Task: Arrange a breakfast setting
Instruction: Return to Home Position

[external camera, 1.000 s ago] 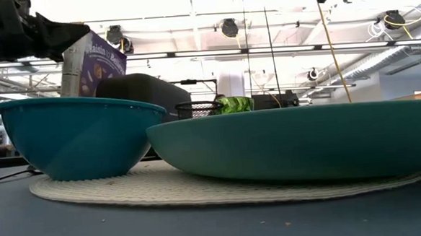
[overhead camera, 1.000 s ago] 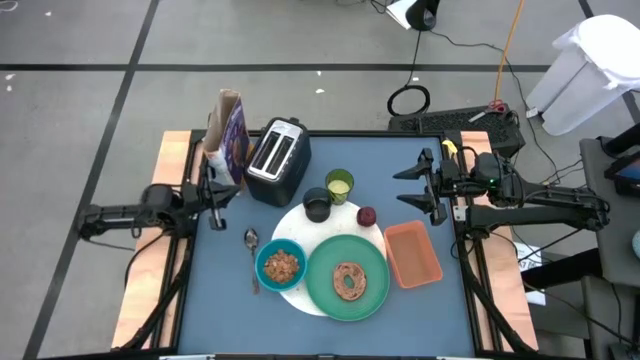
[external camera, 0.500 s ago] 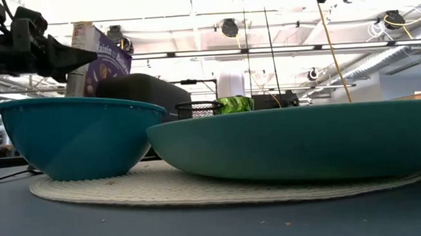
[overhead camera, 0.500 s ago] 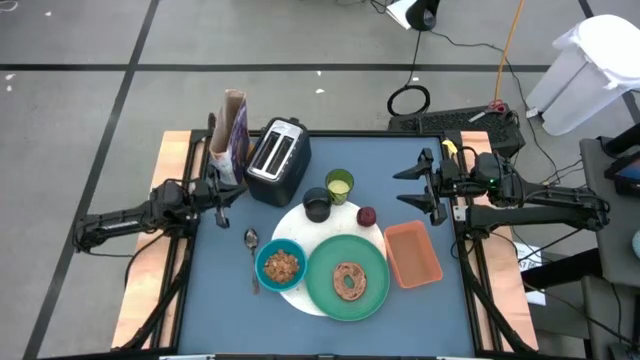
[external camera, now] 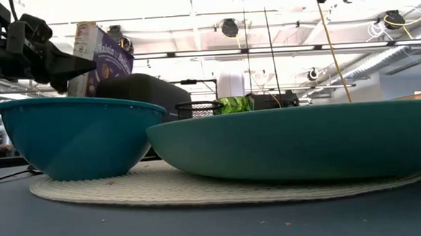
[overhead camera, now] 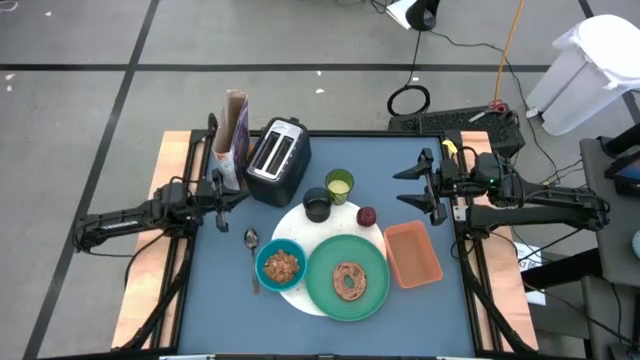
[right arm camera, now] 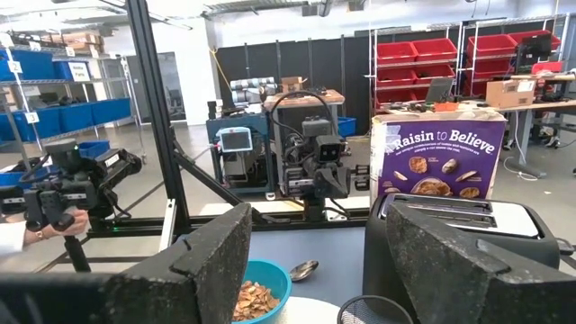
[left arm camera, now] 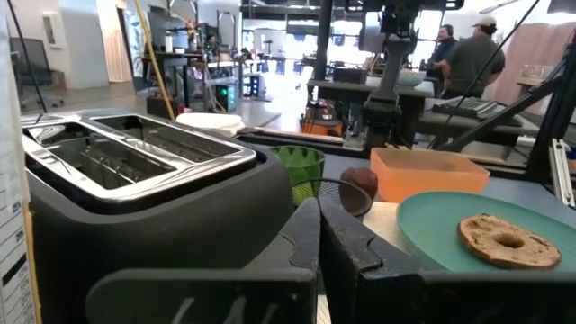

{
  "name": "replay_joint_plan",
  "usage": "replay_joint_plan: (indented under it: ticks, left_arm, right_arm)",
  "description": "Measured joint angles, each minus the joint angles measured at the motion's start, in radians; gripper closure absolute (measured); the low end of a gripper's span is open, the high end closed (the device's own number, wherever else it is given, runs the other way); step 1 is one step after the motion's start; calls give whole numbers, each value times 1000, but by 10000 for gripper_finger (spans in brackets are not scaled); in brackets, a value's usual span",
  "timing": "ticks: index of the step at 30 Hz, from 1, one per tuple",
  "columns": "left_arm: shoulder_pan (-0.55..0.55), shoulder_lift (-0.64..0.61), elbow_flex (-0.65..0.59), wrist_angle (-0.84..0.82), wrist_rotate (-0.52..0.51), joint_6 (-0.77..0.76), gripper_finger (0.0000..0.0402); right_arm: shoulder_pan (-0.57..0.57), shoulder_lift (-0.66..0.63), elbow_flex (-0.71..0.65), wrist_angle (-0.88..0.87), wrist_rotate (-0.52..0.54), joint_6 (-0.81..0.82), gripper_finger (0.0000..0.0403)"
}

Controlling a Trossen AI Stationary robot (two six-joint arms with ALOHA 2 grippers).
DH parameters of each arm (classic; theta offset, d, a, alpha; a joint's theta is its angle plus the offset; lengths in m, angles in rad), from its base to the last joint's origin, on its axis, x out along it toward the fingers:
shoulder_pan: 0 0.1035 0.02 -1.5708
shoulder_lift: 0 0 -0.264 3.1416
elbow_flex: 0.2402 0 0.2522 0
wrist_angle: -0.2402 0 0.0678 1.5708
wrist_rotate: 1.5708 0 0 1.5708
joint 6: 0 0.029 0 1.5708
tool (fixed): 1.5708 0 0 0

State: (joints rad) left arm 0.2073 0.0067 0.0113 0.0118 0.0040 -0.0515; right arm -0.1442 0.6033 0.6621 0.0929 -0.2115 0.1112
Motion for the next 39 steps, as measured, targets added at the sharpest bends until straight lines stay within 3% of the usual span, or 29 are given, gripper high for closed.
replay_joint_plan:
  ticks: [11,29,39]
  left_arm:
    - [0,0,0,6,81,-84,400]
    - [-136,0,-1,10,85,-87,400]
    - [-142,0,-1,10,74,-75,400]
  right_arm:
    - [0,0,0,0,0,0,151]
    - [0,0,0,0,0,0,151]
    - [0,0,0,-16,0,0,168]
